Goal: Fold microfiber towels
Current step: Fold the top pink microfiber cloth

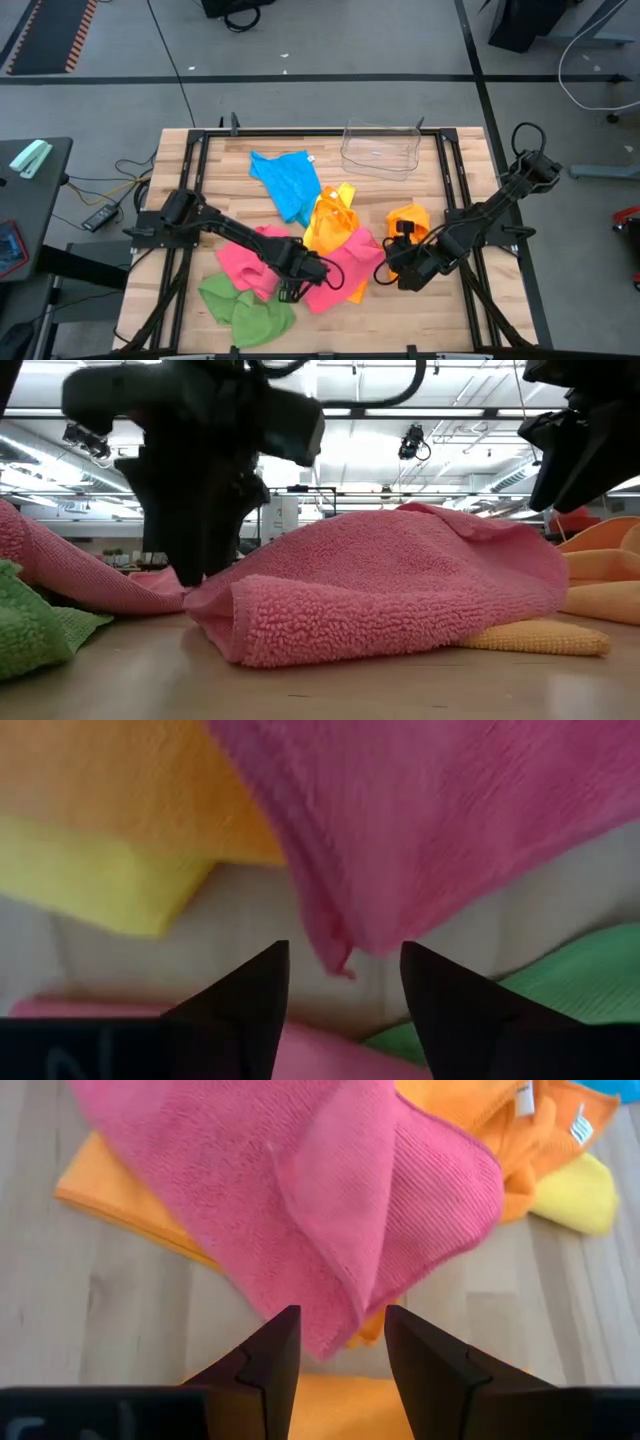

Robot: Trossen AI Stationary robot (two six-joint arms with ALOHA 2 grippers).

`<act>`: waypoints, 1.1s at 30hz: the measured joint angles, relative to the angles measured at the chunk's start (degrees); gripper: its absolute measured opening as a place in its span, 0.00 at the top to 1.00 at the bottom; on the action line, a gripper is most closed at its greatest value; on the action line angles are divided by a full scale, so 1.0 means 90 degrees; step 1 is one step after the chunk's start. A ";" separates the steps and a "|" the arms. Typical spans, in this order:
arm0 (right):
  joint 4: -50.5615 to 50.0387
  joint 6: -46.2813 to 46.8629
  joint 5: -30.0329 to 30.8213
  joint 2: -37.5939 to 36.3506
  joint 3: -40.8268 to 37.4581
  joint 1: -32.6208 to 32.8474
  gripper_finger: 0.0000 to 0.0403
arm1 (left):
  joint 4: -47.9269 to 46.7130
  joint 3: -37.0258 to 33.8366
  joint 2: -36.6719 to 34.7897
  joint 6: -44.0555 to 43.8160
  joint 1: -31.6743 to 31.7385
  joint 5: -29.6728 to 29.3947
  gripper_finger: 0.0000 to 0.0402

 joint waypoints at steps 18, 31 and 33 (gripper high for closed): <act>0.0264 -0.0133 0.0000 0.0000 0.0000 -0.0001 0.61 | 0.1000 -0.0584 -0.0120 -0.0119 0.0248 0.0964 0.67; 0.0827 -0.0665 0.0000 0.0000 0.0005 -0.0003 0.61 | 0.0557 -0.0571 -0.0786 -0.0681 -0.0068 0.0982 0.94; 0.1166 -0.0890 -0.0001 0.0000 0.0005 -0.0028 0.61 | 0.0383 -0.0569 -0.0937 -0.0871 -0.0126 0.1063 0.95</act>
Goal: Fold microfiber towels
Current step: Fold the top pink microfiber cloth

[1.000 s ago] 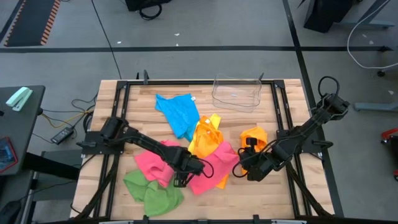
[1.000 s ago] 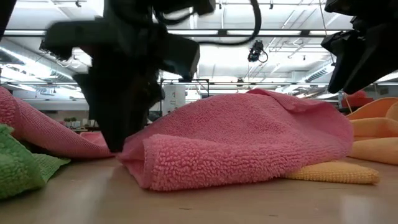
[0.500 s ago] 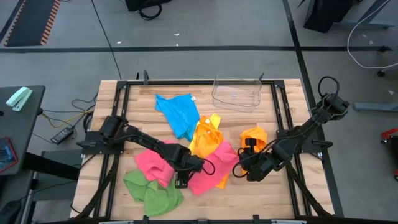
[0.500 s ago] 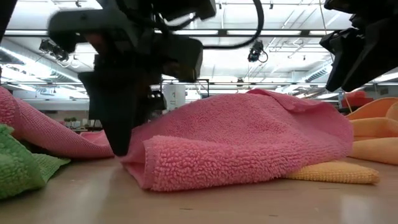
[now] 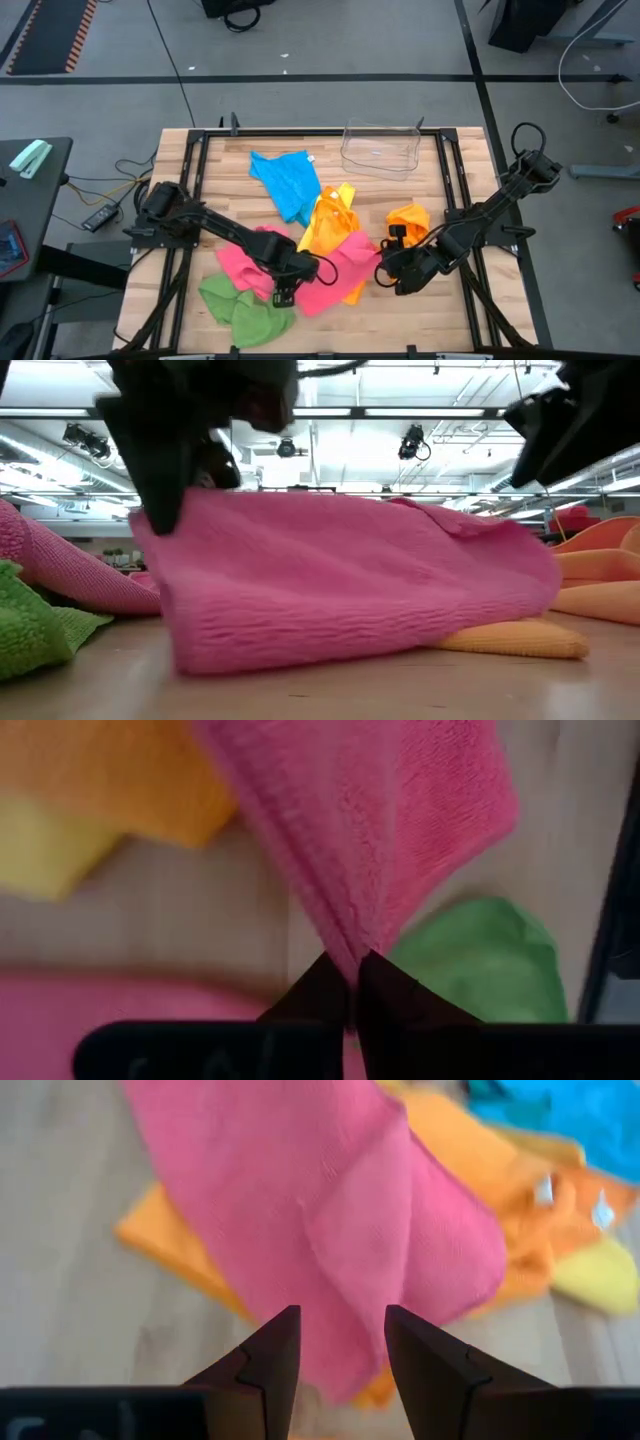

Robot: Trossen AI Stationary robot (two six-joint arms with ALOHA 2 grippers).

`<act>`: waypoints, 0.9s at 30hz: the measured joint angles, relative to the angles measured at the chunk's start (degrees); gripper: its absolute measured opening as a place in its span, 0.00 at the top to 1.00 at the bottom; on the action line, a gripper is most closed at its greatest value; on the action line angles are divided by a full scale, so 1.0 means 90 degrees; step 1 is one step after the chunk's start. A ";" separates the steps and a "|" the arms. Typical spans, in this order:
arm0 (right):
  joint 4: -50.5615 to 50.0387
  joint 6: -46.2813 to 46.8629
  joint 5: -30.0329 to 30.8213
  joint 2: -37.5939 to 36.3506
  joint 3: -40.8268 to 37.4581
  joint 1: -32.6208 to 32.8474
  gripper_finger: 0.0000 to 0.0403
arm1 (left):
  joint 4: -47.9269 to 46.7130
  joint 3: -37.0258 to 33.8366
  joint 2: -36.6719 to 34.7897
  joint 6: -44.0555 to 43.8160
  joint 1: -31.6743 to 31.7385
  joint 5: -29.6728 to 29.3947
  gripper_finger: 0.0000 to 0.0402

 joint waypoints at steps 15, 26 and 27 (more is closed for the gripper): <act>0.2706 -0.1328 -0.1078 0.1653 0.0007 -0.0011 0.61 | -0.0106 0.0000 -0.0202 -0.0266 -0.0116 0.0201 0.96; 0.2727 -0.1832 -0.0098 0.1486 0.0002 -0.0775 0.61 | -0.0133 0.0001 -0.0202 -0.0254 -0.0119 0.0116 0.92; 0.2701 -0.1934 0.0013 0.1424 0.0002 -0.0883 0.61 | -0.0129 0.0001 -0.0202 -0.0254 -0.0119 0.0112 0.92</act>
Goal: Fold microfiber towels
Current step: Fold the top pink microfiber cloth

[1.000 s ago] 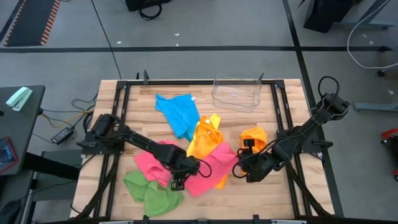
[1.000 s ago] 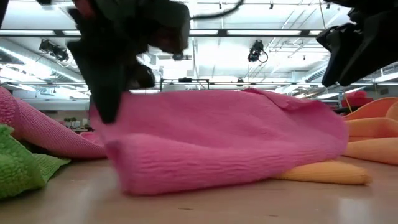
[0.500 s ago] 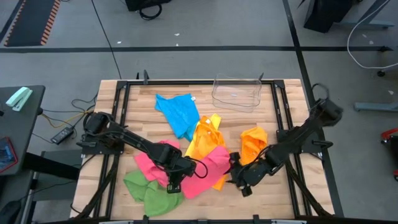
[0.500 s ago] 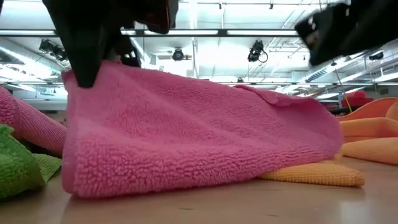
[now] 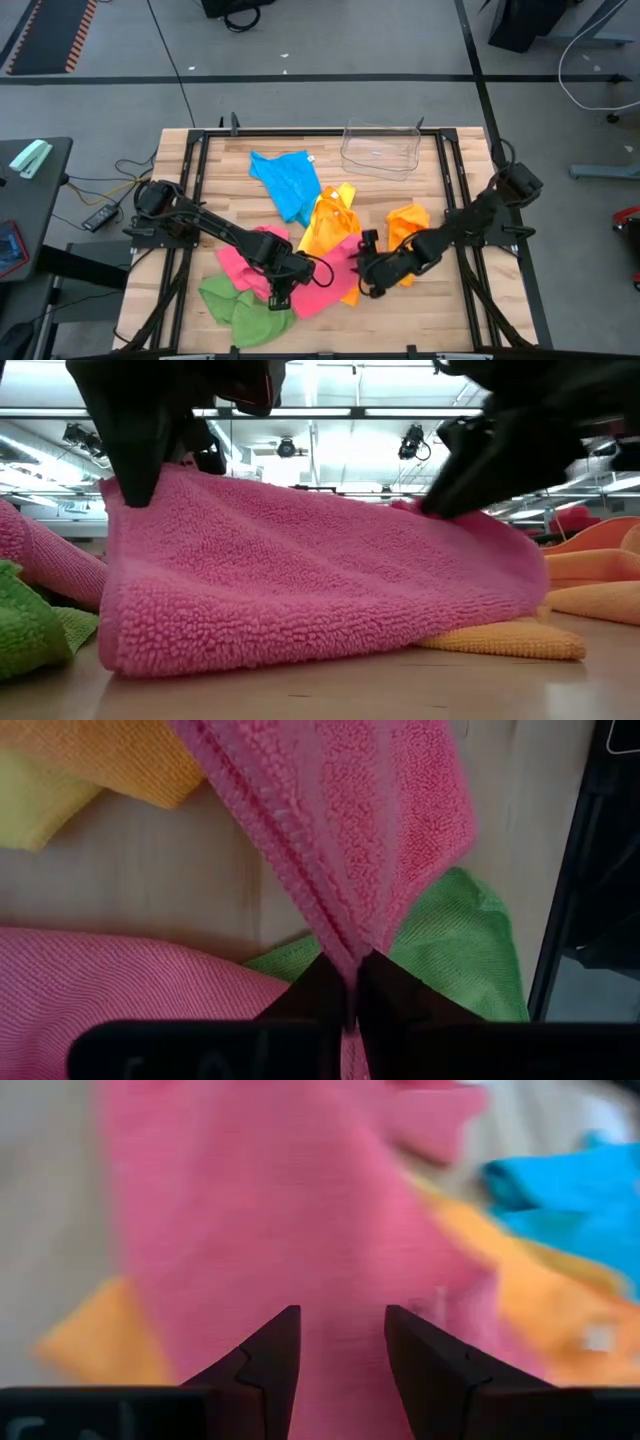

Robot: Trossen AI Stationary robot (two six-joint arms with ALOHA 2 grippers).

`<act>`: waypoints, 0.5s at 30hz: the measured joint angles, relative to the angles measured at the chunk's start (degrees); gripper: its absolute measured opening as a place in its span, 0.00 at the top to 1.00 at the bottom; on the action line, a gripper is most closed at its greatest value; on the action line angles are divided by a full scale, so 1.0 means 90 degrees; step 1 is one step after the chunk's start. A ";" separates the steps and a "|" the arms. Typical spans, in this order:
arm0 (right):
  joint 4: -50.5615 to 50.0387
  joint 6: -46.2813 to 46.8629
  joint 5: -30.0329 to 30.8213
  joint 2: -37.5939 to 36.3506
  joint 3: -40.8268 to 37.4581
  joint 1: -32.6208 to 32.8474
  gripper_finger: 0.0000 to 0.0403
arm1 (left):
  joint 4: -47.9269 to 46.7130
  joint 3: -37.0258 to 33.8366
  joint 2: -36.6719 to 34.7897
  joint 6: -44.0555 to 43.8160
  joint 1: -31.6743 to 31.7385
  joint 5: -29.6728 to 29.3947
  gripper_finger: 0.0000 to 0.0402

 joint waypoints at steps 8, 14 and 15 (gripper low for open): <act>-0.0902 -0.0136 0.0187 -0.0395 0.0002 -0.1157 0.61 | 0.0002 0.0000 0.0000 0.0016 -0.0053 -0.0039 0.98; -0.1809 0.0197 0.0186 -0.1025 -0.0005 -0.1171 0.61 | 0.0000 0.0000 0.0000 0.0066 -0.0155 -0.0308 0.90; -0.1835 0.0244 0.0197 -0.1195 -0.0005 -0.1117 0.61 | 0.0000 0.0000 0.0000 0.0066 -0.0155 -0.0310 0.89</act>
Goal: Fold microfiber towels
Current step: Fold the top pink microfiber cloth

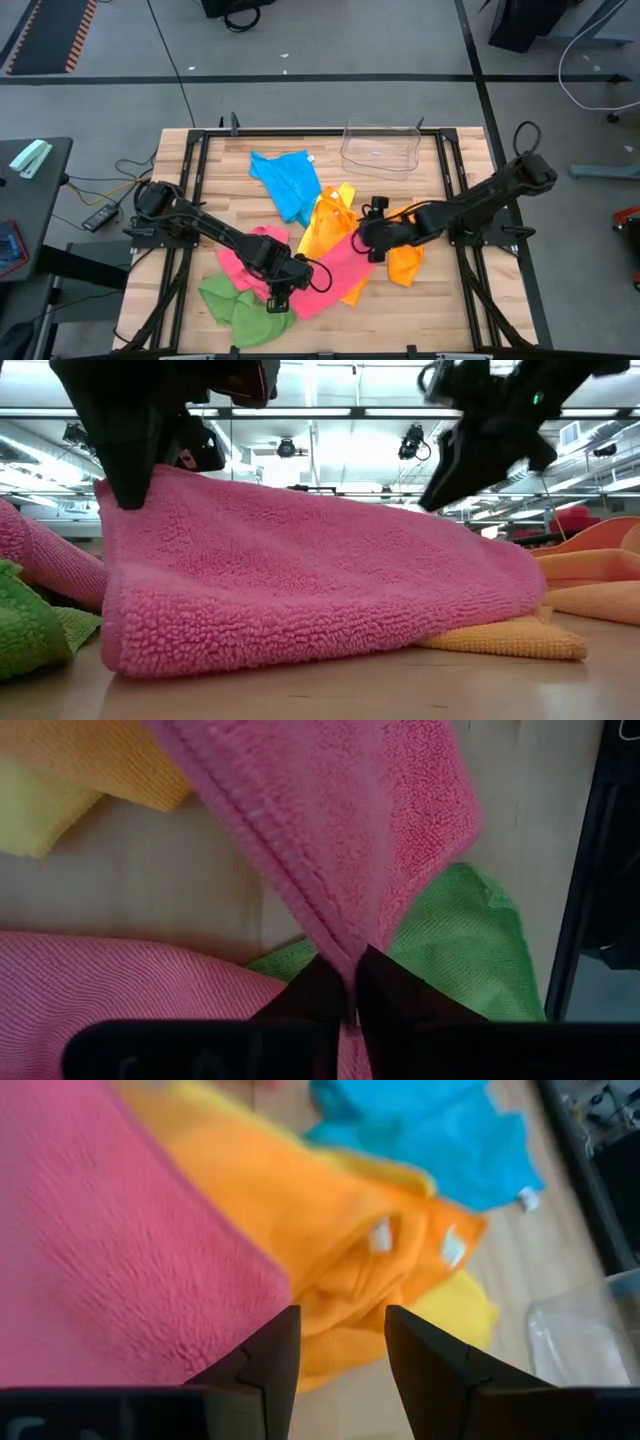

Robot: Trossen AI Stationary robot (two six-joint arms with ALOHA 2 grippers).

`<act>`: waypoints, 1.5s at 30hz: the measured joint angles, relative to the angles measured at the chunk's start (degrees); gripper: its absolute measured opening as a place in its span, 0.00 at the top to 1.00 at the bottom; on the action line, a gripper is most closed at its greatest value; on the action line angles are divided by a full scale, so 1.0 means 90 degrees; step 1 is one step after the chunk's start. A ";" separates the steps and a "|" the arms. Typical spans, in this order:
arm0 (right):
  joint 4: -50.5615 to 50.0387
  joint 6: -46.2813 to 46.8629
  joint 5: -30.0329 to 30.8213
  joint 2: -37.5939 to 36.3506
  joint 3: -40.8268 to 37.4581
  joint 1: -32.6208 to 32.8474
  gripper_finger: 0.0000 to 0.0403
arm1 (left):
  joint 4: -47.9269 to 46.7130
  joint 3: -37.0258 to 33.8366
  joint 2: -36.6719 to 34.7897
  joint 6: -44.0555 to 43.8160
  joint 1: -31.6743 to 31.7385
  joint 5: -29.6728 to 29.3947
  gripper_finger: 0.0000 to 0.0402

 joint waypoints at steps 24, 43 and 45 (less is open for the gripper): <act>0.2682 0.0015 -0.0879 0.1170 0.0002 0.1950 0.61 | 0.1056 -0.0002 -0.0019 -0.0372 0.0300 -0.0137 0.94; 0.2161 0.0681 -0.0562 0.0604 0.0005 0.2518 0.61 | 0.1585 0.0323 0.0000 -0.0432 0.0978 -0.0025 0.95; 0.2163 0.0651 -0.0564 0.0611 0.0005 0.2510 0.61 | 0.1489 0.0321 0.0015 -0.0489 0.1058 -0.0177 0.97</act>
